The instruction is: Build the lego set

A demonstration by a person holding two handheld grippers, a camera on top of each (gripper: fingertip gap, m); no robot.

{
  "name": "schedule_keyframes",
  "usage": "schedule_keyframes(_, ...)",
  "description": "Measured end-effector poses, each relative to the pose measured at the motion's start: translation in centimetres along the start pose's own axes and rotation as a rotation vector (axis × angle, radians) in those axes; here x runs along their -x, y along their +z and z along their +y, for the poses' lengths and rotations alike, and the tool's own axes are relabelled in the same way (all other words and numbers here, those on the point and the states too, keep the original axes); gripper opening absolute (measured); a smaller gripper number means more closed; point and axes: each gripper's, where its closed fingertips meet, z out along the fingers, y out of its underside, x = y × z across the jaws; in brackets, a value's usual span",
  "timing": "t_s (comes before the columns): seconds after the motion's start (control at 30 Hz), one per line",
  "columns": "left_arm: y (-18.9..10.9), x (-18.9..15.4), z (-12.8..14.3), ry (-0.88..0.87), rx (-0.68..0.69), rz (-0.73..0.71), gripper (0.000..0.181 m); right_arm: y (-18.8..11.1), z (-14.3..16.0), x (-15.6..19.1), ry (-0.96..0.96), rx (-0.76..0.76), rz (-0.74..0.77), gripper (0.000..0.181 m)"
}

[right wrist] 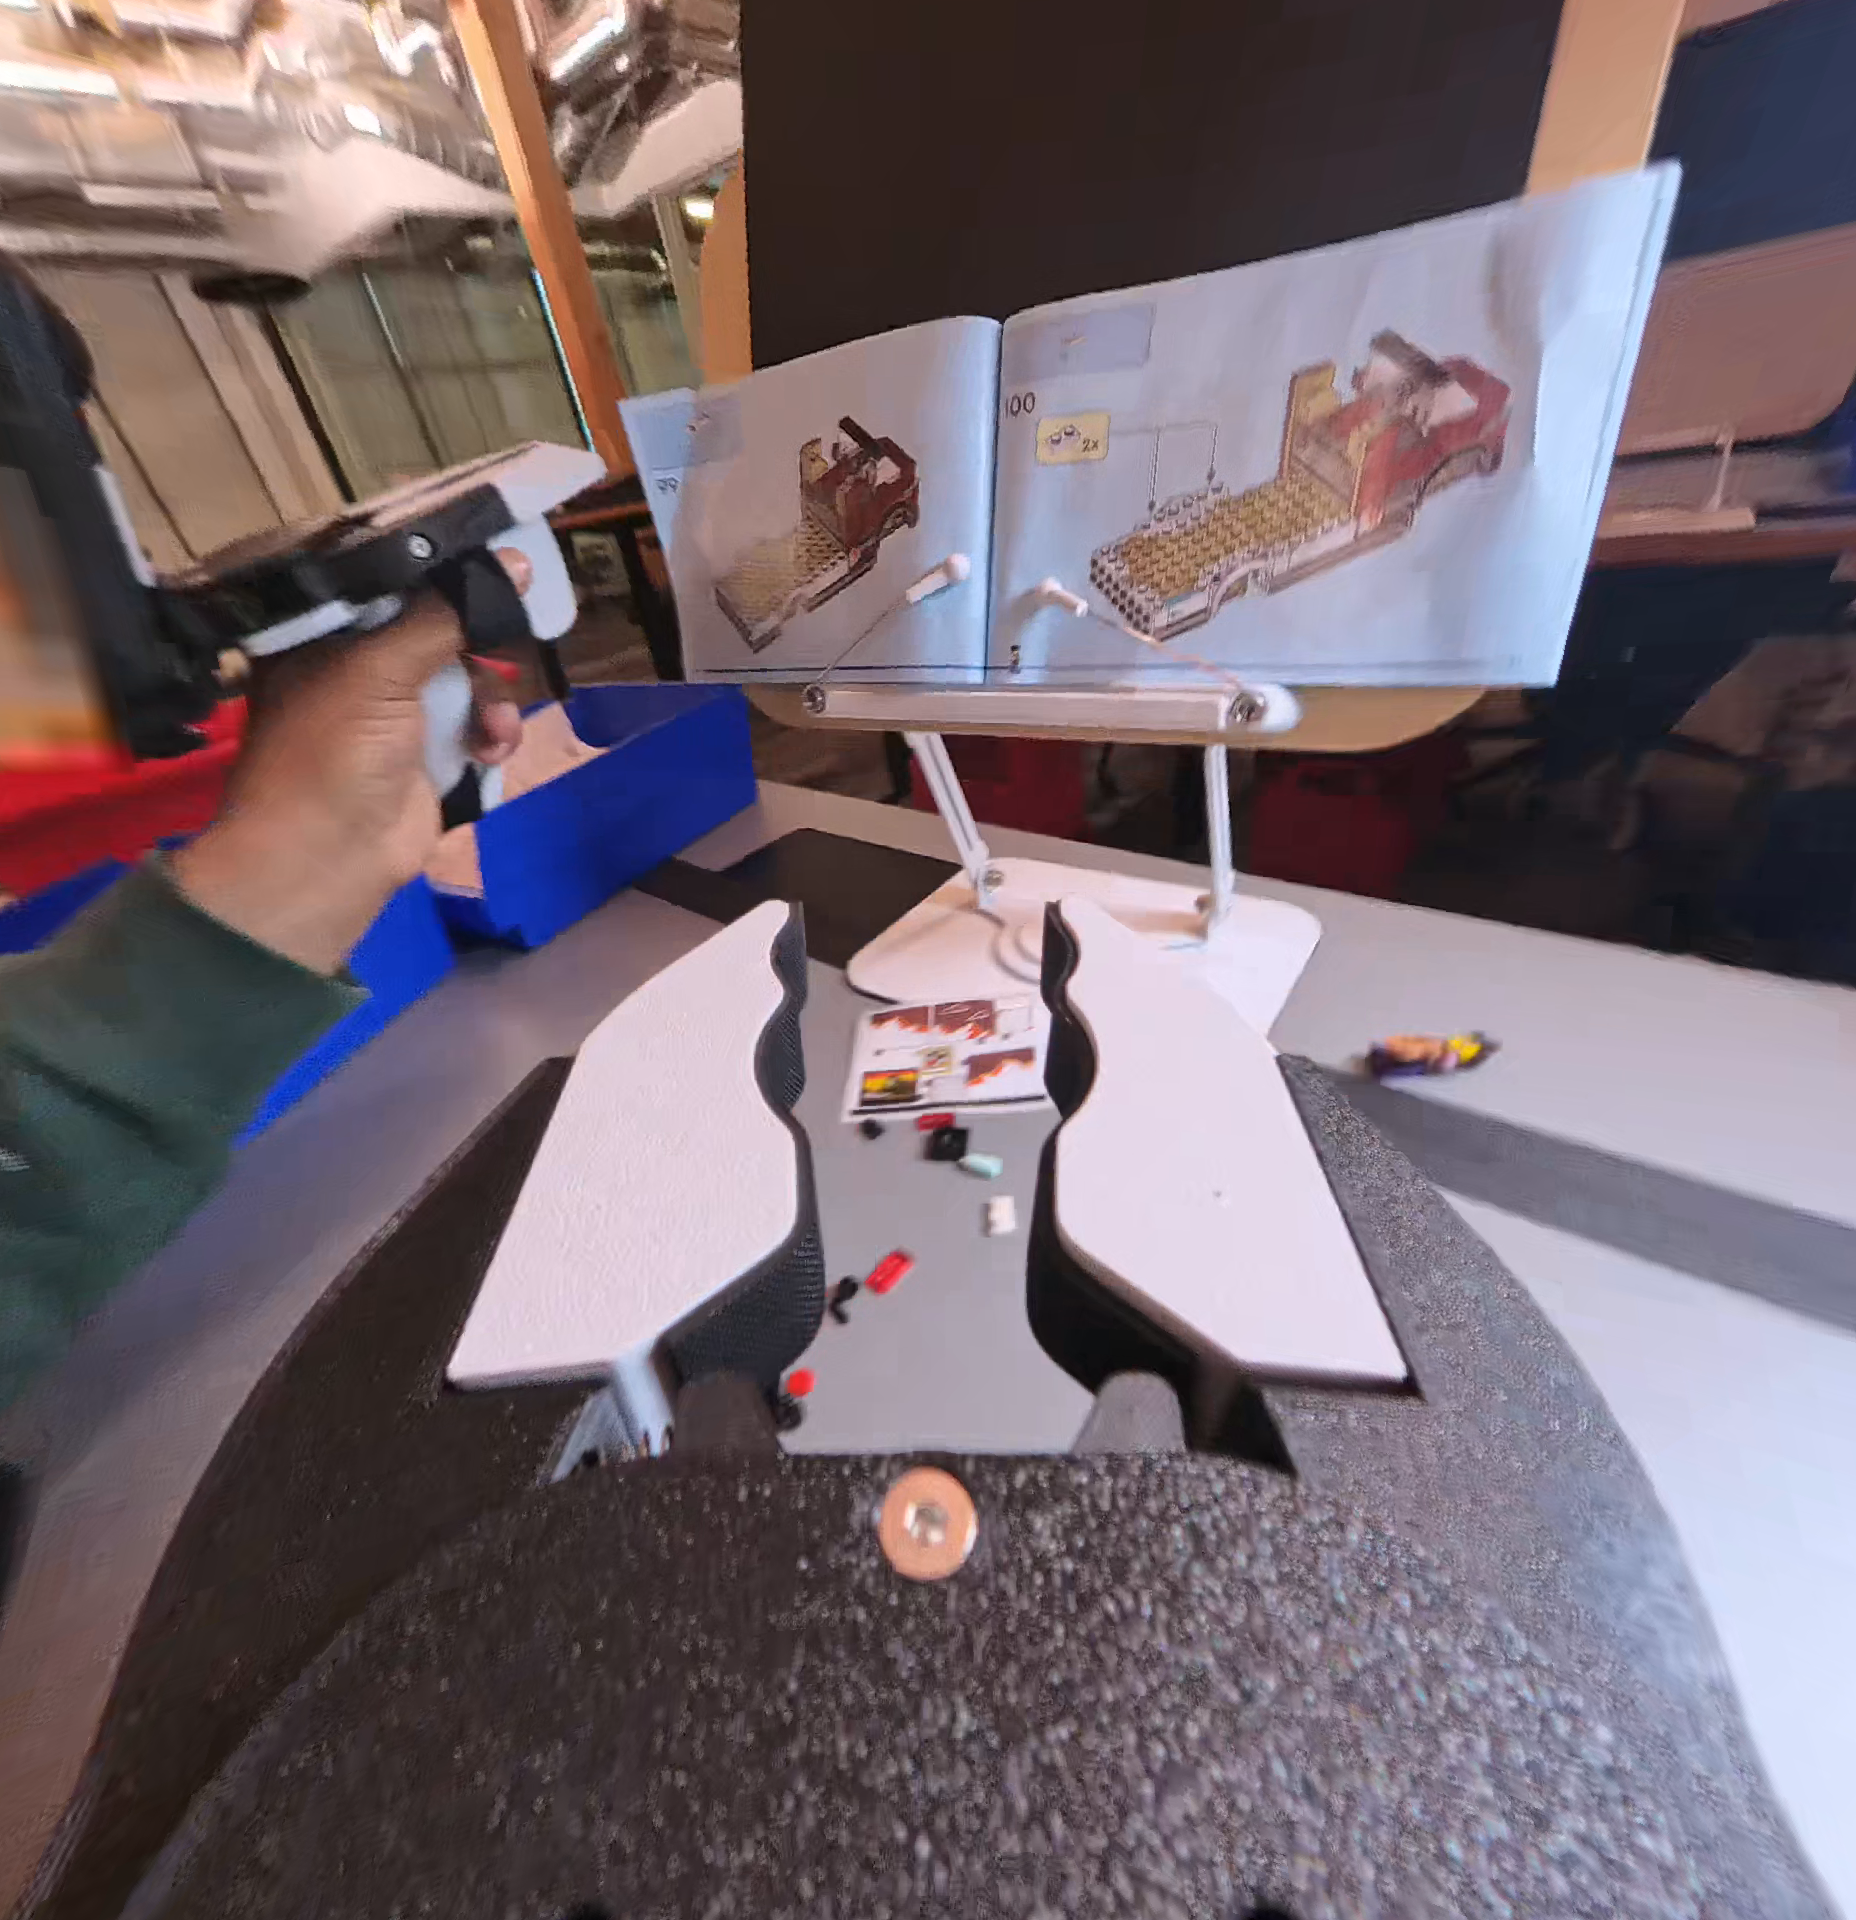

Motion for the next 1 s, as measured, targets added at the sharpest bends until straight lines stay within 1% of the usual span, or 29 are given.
schedule_keyframes(0.07, 0.5, 0.5, -0.6, 0.026, -0.015, -0.026, 0.000, -1.9, 0.7, 0.7, 0.073, -0.019, -0.004, 0.042)
schedule_keyframes(0.17, 1.9, 1.4, -0.5, 0.020, -0.009, -0.068, 0.000, -3.0, 0.9, 1.0, 0.024, -0.048, 0.013, 0.040)
schedule_keyframes(0.23, 3.0, 2.1, -0.2, 0.009, -0.004, -0.096, 0.000, -2.9, 0.9, 1.1, -0.010, -0.048, -0.004, 0.039)
schedule_keyframes(0.37, 4.6, 3.0, 0.3, 0.041, -0.002, -0.134, 0.000, -2.6, 1.0, 1.3, -0.062, -0.056, -0.025, 0.038)
schedule_keyframes(0.5, 5.8, 3.9, 1.9, 0.049, 0.030, -0.152, 0.000, -2.5, 1.5, 1.9, -0.110, -0.059, -0.043, 0.036)
schedule_keyframes(0.6, 5.9, 4.3, 2.4, 0.060, 0.025, -0.164, 0.000, -2.5, 1.7, 2.3, -0.142, -0.066, -0.056, 0.035)
schedule_keyframes(0.8, 5.5, 3.8, 1.4, 0.058, -0.006, -0.150, 0.000, -2.6, 1.8, 2.0, -0.171, -0.074, -0.041, 0.034)
schedule_keyframes(1.0, 5.5, 3.6, 1.6, 0.046, -0.001, -0.140, 0.000, -2.7, 1.8, 1.9, -0.151, -0.074, -0.042, 0.034)
